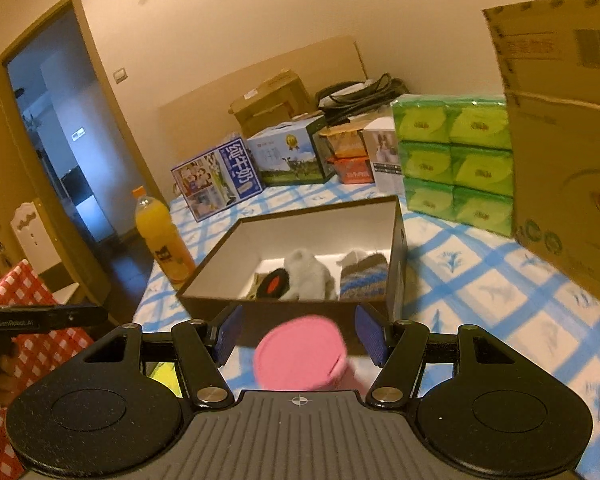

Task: Organize soft objects
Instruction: 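Lift both open tools up out of the brown box, then move both open tools toward the grey towel and the small printed packets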

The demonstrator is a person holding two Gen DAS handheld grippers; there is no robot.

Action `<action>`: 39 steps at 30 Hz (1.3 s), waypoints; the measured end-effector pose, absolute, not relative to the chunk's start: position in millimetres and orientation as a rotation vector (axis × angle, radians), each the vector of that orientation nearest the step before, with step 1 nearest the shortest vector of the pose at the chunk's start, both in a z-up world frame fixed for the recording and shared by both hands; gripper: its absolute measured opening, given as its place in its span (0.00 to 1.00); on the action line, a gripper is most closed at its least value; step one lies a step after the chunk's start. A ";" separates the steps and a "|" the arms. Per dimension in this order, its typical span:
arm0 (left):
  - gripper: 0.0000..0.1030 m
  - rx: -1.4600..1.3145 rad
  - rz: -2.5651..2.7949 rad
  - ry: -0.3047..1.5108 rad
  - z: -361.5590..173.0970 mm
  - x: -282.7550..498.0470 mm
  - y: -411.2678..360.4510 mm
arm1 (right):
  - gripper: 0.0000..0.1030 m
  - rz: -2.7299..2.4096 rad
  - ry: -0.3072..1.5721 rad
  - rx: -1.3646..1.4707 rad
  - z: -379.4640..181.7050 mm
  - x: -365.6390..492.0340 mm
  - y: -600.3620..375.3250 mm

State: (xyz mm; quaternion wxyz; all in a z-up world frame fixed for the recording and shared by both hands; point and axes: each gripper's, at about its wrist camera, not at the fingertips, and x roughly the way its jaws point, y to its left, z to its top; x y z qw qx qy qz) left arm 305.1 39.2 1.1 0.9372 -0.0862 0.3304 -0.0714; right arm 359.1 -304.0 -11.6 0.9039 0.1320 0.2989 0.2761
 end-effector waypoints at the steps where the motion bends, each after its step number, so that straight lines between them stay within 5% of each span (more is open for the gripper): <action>1: 0.41 -0.182 -0.141 0.677 0.7 295.5 39.7 | 0.60 0.565 0.621 0.280 -12.3 348.7 -304.5; 20: 0.42 -0.164 -0.023 0.686 -9.6 171.4 68.0 | 0.60 0.547 0.670 0.370 -32.1 219.5 -285.6; 39: 0.44 -0.184 -0.009 0.717 -31.5 139.2 77.3 | 0.60 0.521 0.736 0.224 -59.9 168.6 -236.7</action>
